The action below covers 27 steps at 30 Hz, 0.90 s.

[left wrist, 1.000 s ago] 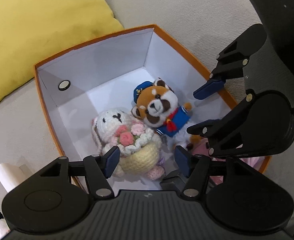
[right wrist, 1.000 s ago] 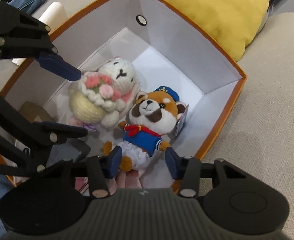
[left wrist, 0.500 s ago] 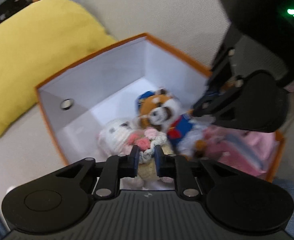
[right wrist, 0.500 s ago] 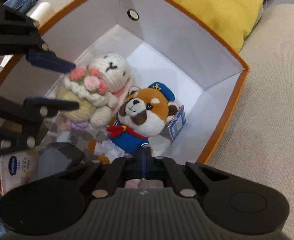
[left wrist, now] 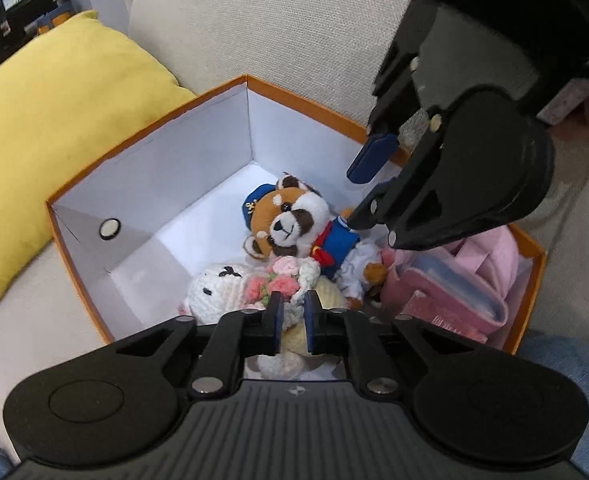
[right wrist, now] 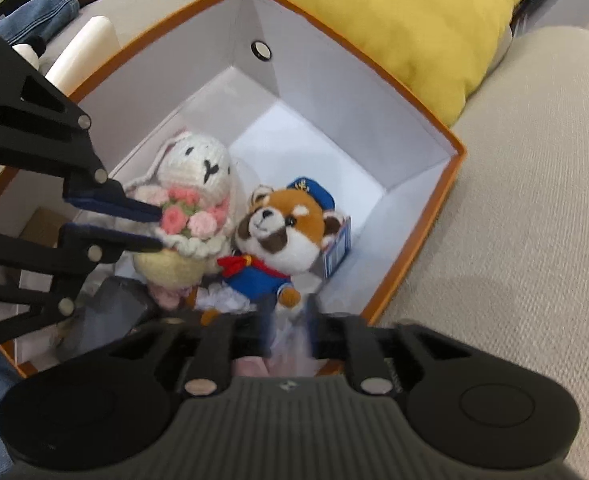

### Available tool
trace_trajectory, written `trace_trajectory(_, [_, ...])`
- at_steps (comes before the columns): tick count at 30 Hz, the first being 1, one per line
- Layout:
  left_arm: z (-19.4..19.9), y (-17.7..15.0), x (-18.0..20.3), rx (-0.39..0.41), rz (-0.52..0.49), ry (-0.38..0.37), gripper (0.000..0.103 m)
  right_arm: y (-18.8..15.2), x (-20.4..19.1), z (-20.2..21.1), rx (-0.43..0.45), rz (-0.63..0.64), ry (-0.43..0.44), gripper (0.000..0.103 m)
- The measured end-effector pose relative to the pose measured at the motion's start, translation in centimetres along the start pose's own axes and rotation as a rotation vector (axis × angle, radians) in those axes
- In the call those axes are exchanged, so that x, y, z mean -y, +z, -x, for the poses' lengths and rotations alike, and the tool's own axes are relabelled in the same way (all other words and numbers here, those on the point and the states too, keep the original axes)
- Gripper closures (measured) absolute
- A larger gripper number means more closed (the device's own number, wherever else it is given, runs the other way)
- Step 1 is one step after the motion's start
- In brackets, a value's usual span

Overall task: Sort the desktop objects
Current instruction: 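Open the left tool to release the bunny while the right tool releases the red panda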

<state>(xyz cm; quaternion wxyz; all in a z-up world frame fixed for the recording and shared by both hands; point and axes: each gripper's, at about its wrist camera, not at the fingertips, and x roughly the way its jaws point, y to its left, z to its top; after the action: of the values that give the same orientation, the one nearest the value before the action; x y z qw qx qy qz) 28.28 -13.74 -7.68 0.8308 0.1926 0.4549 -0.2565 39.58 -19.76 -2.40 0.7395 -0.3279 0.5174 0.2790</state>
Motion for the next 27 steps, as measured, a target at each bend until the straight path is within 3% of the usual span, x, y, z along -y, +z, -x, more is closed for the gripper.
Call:
trace_trajectory(1, [0.1,0.0,0.1,0.004,-0.011,0.013,0.090,0.0,-0.2,-0.2,-0.001,0.021,0.000,0.073])
trace_trajectory(2, [0.1,0.1,0.2,0.002,-0.023,0.016,0.083,0.0,-0.5,-0.5,-0.003,0.053,-0.003,0.073])
trace_trajectory(4, [0.1,0.3,0.3,-0.010,-0.038,-0.001,0.065,0.2,-1.0,-1.1,-0.021,0.108,-0.019,0.073])
trace_trajectory(5, [0.0,0.5,0.3,-0.010,-0.036,-0.005,0.049,0.3,-1.2,-1.5,-0.035,0.132,-0.026,0.073])
trace_trajectory(6, [-0.1,0.7,0.3,-0.010,-0.030,-0.006,0.044,0.5,-1.3,-1.8,-0.048,0.151,-0.025,0.073])
trace_trajectory(8, [-0.5,1.0,0.2,-0.014,-0.009,-0.002,0.044,0.7,-1.4,-2.4,-0.072,0.181,-0.019,0.074])
trace_trajectory(10, [-1.2,1.2,0.0,-0.030,0.009,-0.013,0.045,0.7,-1.1,-2.8,-0.091,0.193,-0.012,0.082])
trace_trajectory(12, [-1.9,1.2,-0.2,-0.050,0.025,-0.025,0.061,0.6,-1.1,-3.3,-0.100,0.192,-0.015,0.092])
trace_trajectory(13, [-1.9,1.0,-0.2,-0.033,0.024,-0.018,0.062,0.5,-1.1,-3.3,-0.097,0.197,-0.026,0.095])
trace_trajectory(15, [-1.8,0.9,-0.5,-0.005,0.044,-0.026,0.078,0.2,-1.1,-3.1,-0.084,0.194,-0.028,0.095])
trace_trajectory(18, [-1.7,0.8,-1.0,0.028,0.088,-0.058,0.082,0.1,-1.2,-2.3,-0.074,0.181,-0.046,0.096])
trace_trajectory(22, [-1.1,0.9,0.0,0.113,0.063,-0.096,0.084,-0.3,-0.8,-1.4,-0.082,0.169,-0.076,0.097])
trace_trajectory(27, [-2.6,1.3,0.9,0.065,0.056,-0.098,0.084,-1.1,-0.2,-1.8,-0.099,0.151,-0.077,0.096])
